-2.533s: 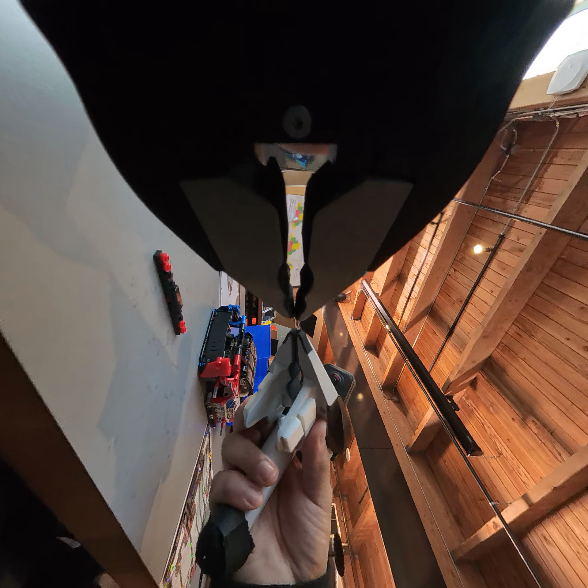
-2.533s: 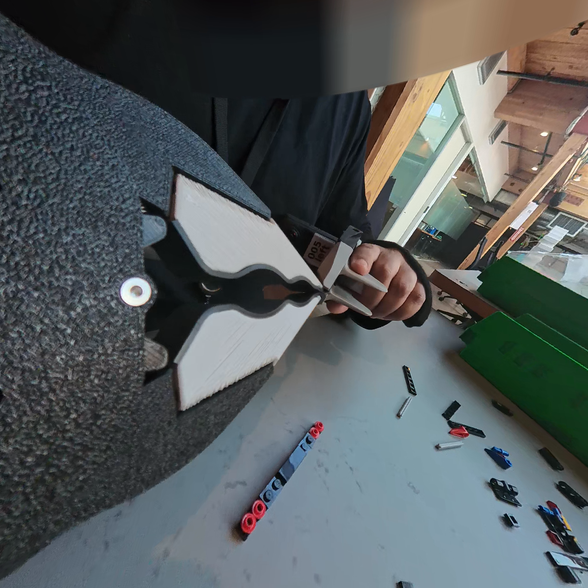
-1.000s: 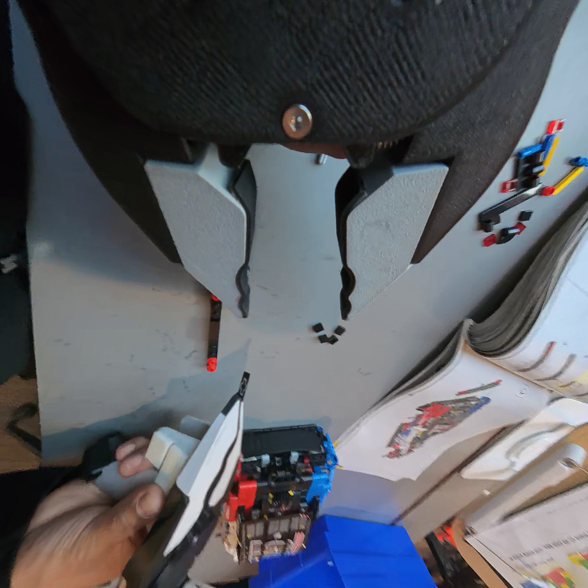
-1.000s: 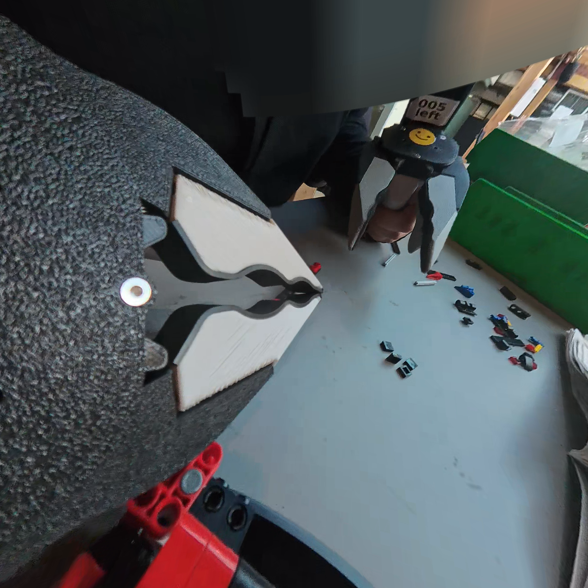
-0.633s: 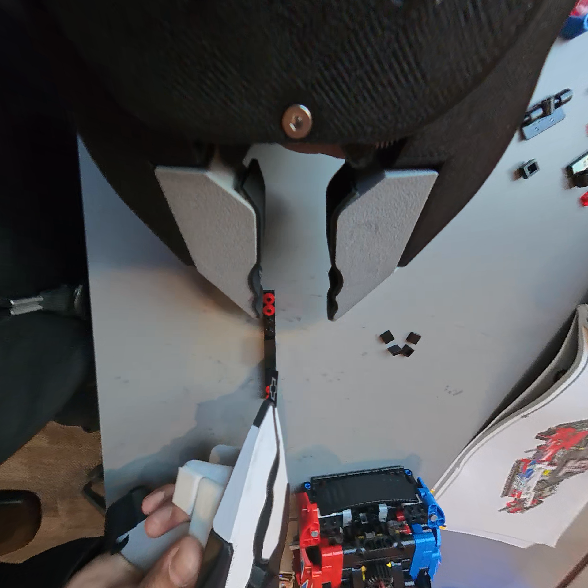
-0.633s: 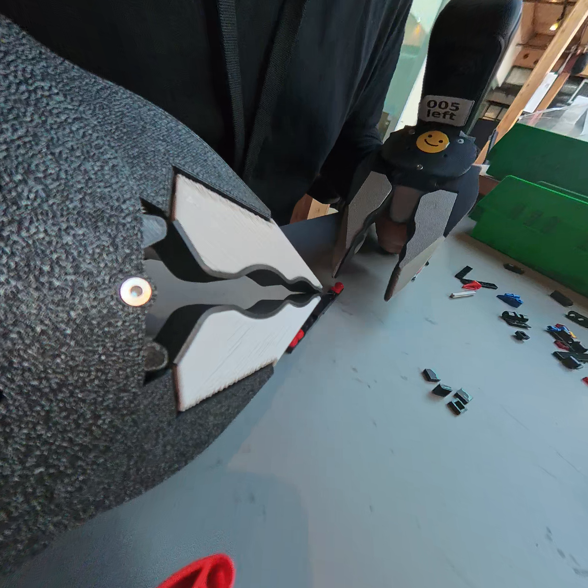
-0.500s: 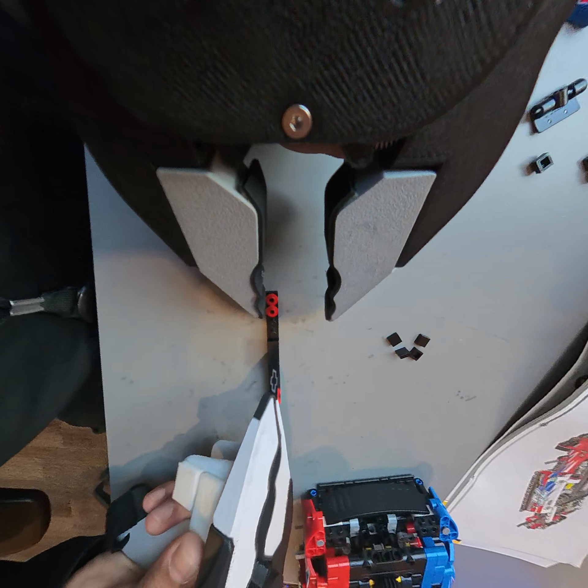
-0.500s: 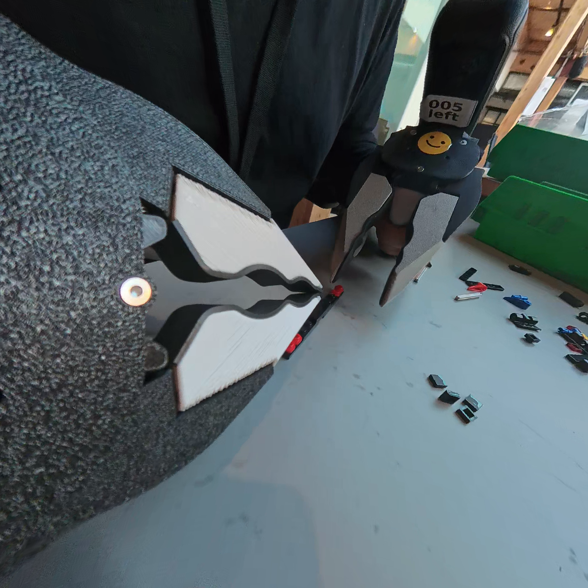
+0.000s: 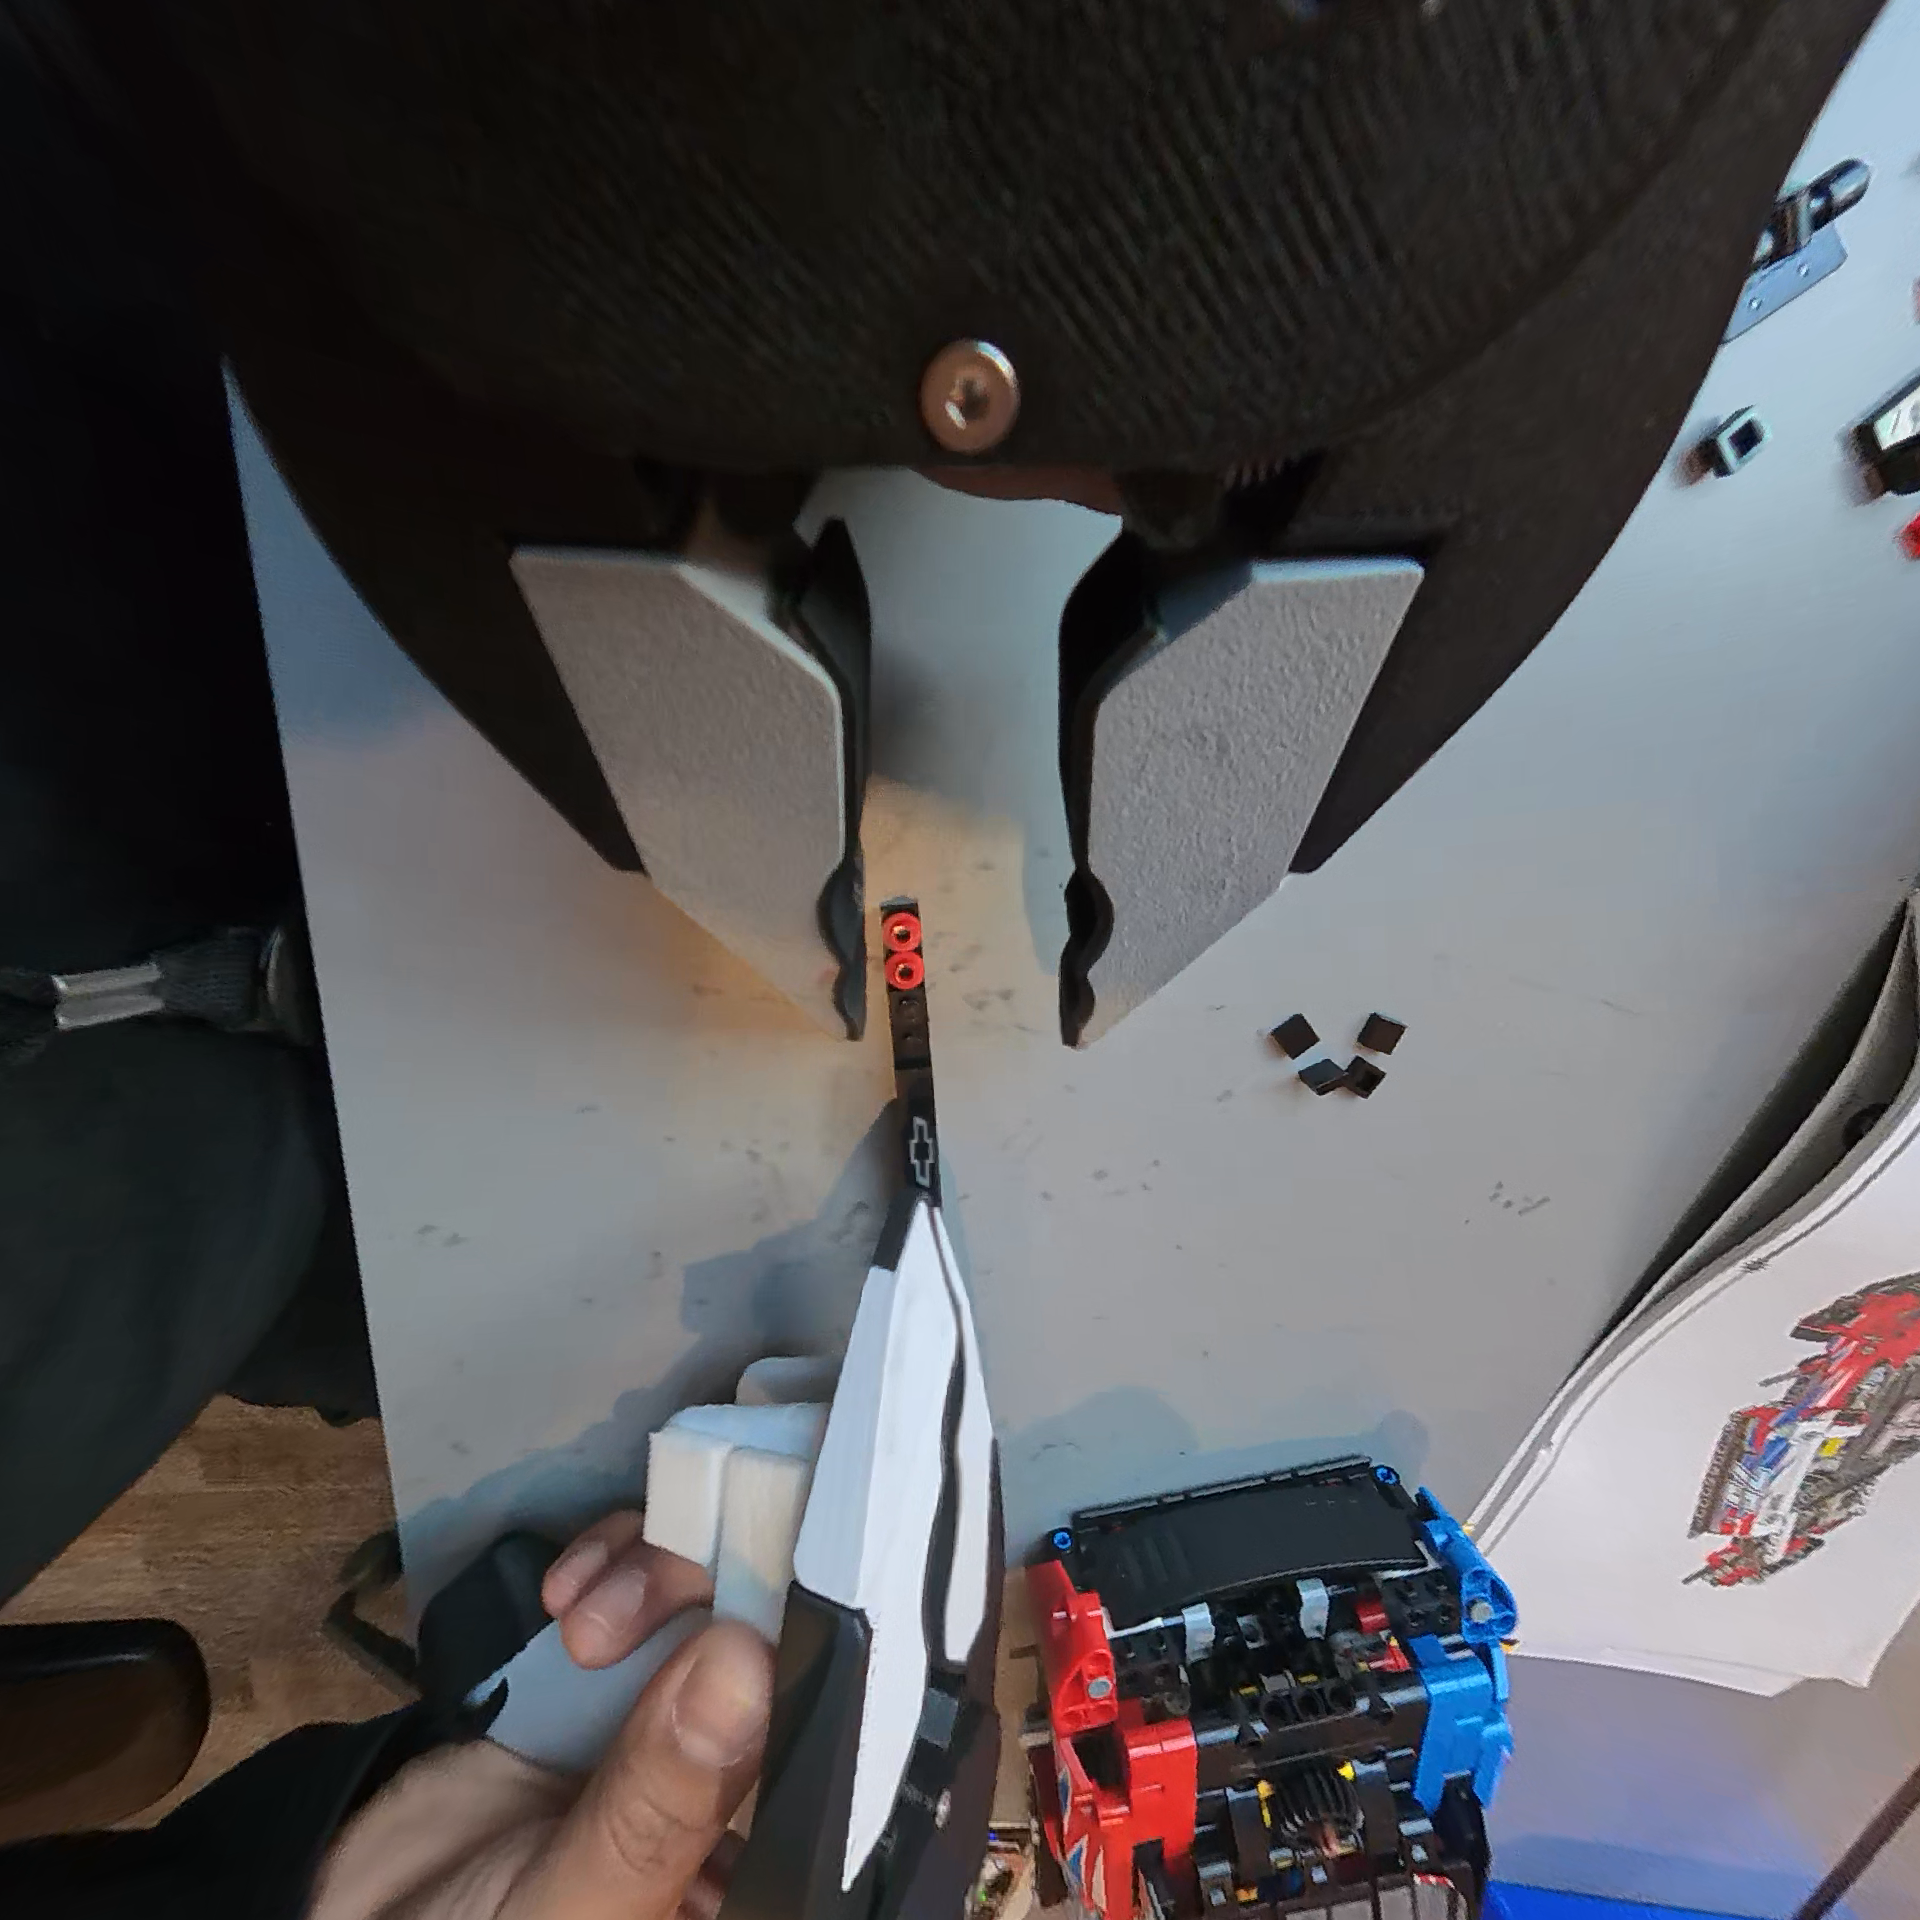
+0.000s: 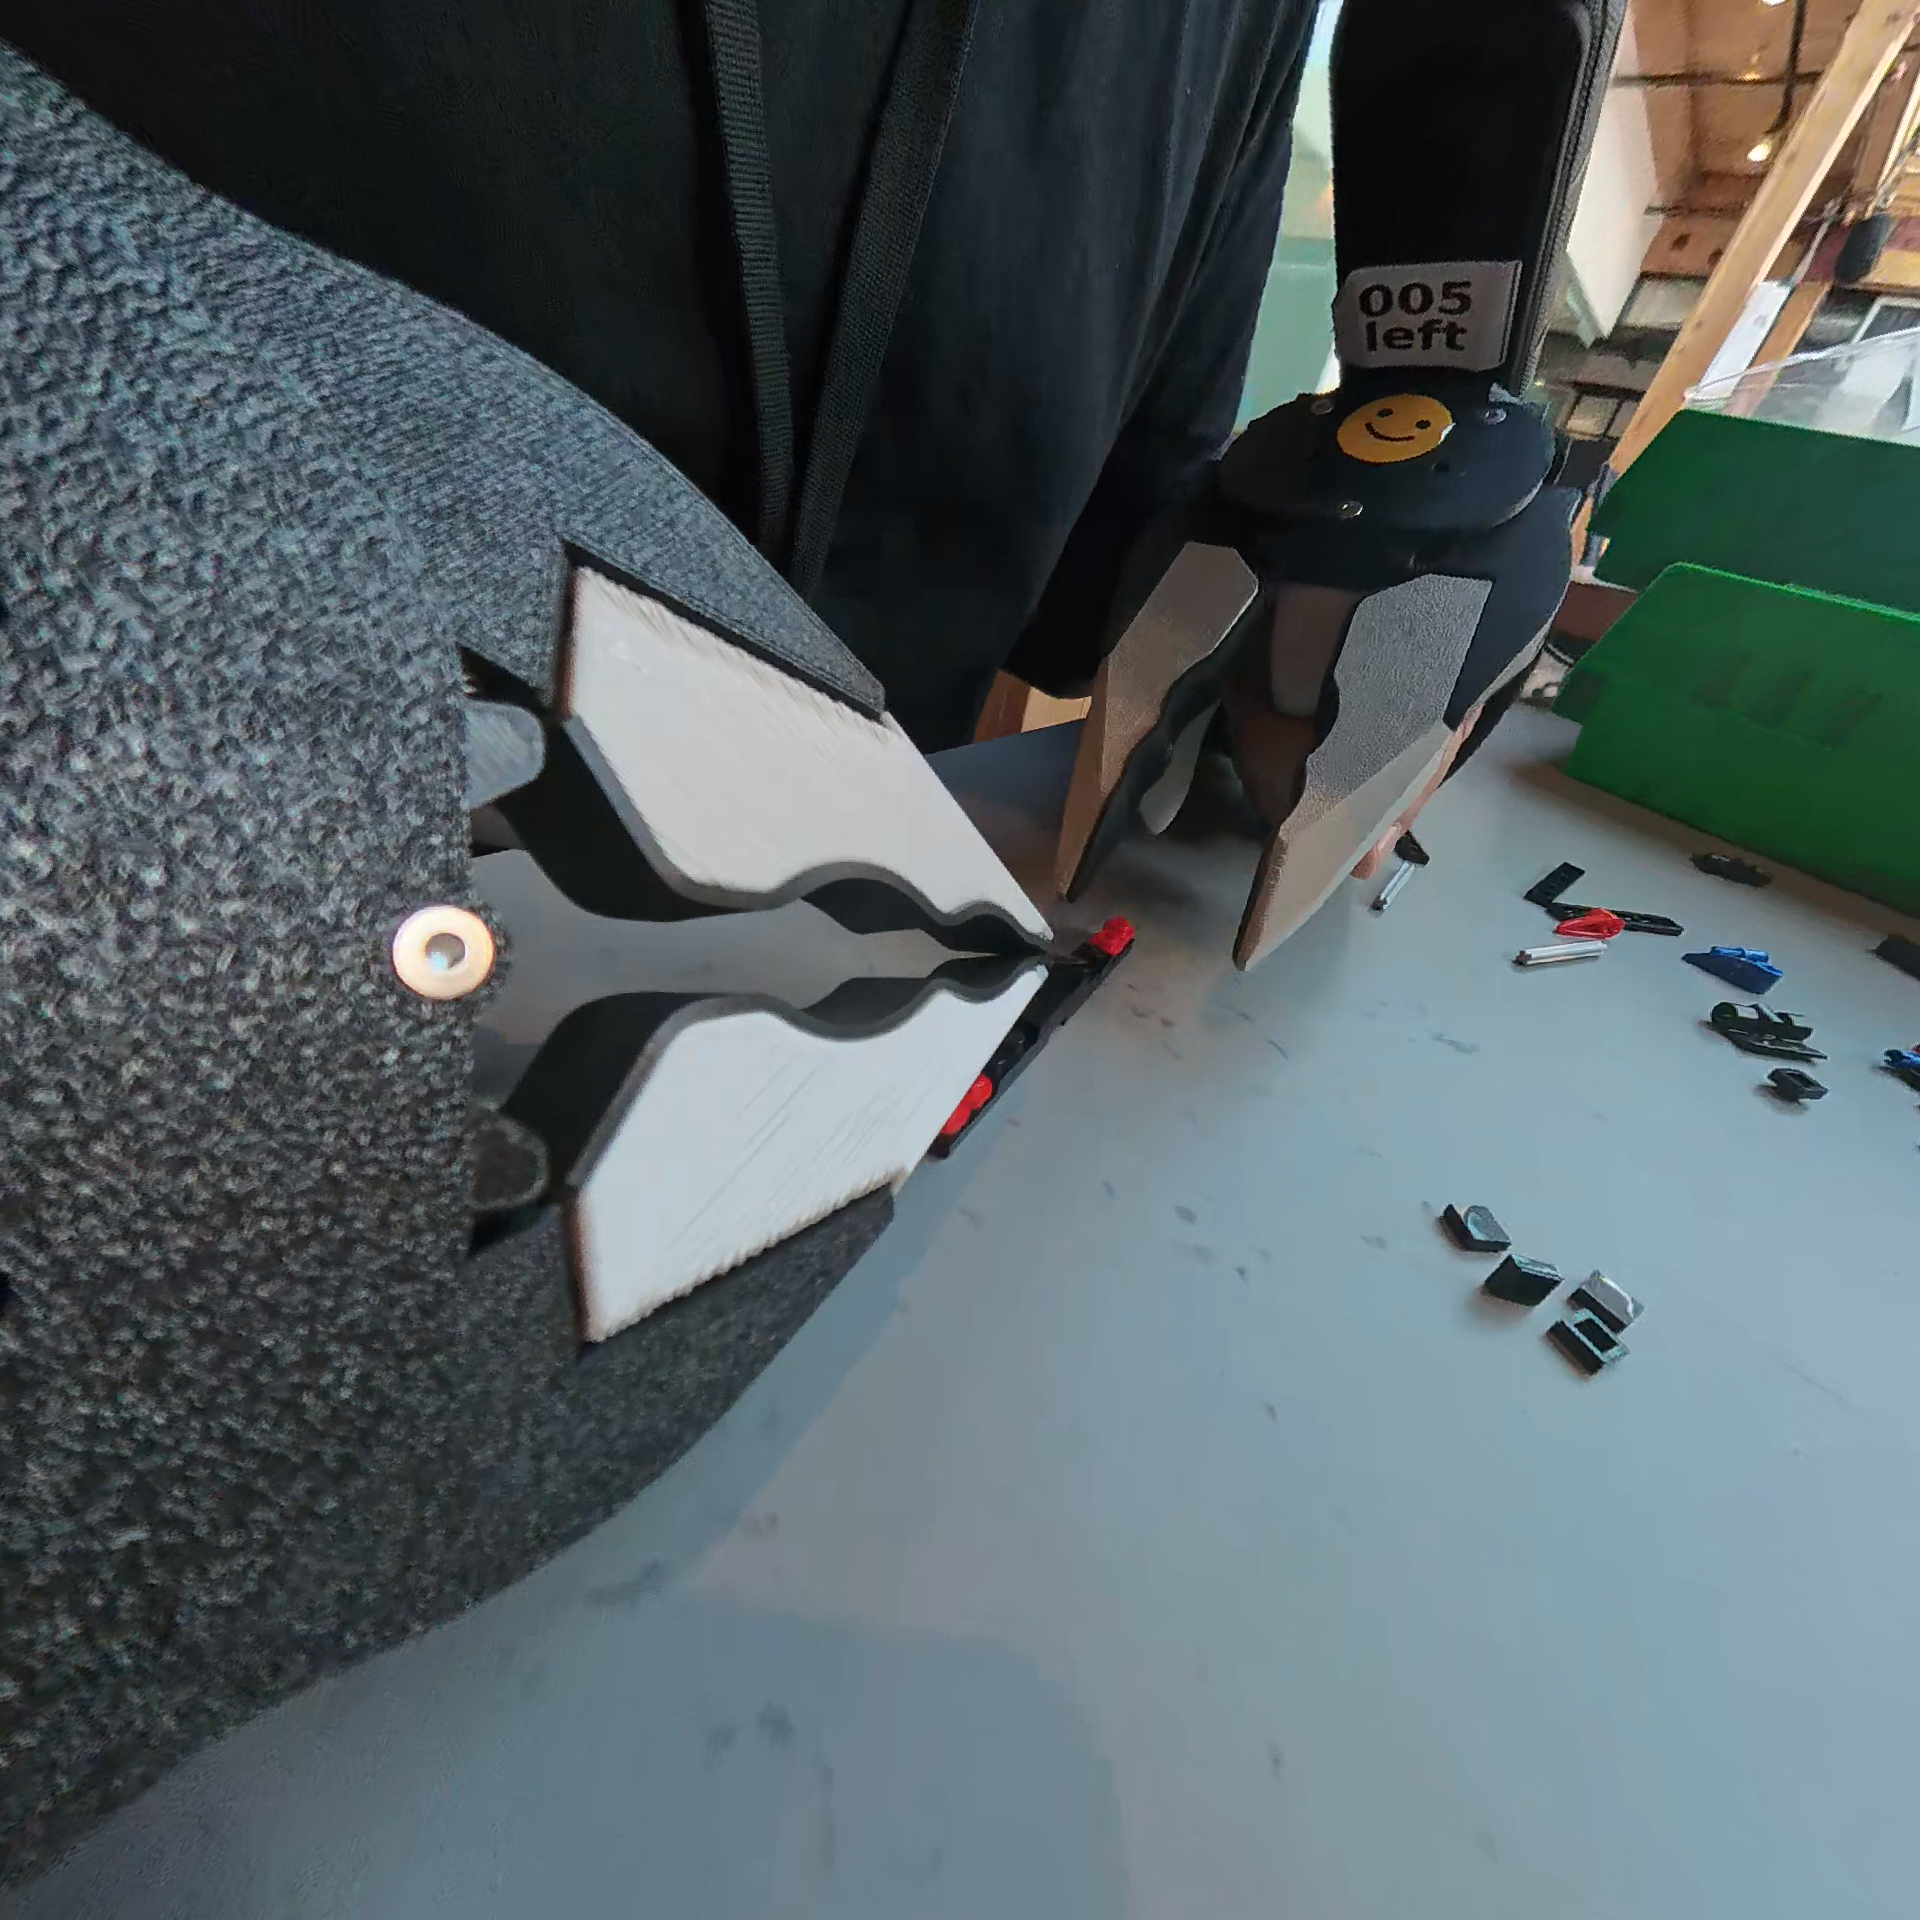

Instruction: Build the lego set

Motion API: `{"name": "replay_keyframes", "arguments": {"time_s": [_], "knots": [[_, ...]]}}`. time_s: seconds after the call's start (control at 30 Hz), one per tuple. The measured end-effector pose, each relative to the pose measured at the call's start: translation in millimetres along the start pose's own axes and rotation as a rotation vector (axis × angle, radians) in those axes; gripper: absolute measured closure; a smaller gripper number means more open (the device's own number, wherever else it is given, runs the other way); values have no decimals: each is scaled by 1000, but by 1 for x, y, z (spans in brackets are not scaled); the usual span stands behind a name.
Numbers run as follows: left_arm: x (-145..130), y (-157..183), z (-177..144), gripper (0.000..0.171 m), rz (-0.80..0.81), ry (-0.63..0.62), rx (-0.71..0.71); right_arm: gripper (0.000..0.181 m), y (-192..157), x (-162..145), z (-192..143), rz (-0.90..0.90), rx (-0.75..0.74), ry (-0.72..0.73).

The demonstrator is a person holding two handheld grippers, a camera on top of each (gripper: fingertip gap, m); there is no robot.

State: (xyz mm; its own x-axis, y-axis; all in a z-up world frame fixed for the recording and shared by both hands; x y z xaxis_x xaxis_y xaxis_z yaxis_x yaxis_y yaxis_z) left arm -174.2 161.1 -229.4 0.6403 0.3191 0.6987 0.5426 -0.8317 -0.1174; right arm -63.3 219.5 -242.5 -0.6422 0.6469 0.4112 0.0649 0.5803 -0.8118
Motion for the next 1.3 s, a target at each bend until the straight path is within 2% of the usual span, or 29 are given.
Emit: {"name": "replay_keyframes", "arguments": {"time_s": [0.83, 1.07, 1.3], "knots": [[-1, -6, -1, 134, -59, 3, 4, 181, 4, 2, -14, 134, 194, 124], [0, -5, -2, 136, -50, 16, -4, 181, 4, 0, -9, 160, 162, 111], [-3, 3, 8, 143, 43, -79, 46, 181, 4, -1, -3, 177, 93, 103]]}}
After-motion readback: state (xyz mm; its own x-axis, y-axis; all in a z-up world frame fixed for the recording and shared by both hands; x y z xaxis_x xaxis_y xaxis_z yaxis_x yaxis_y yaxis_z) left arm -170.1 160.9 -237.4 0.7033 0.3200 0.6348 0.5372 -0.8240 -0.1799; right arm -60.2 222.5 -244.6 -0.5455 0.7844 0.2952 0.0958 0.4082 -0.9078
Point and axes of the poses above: each gripper's, where its closed fingertips meet, z out along the fingers, x out of its top, y = z × x across the jaws, the point moved 6 cm from there along -z, back along the fingers, and after that the axes turned 8 degrees about -y, right-handed, at the moved point
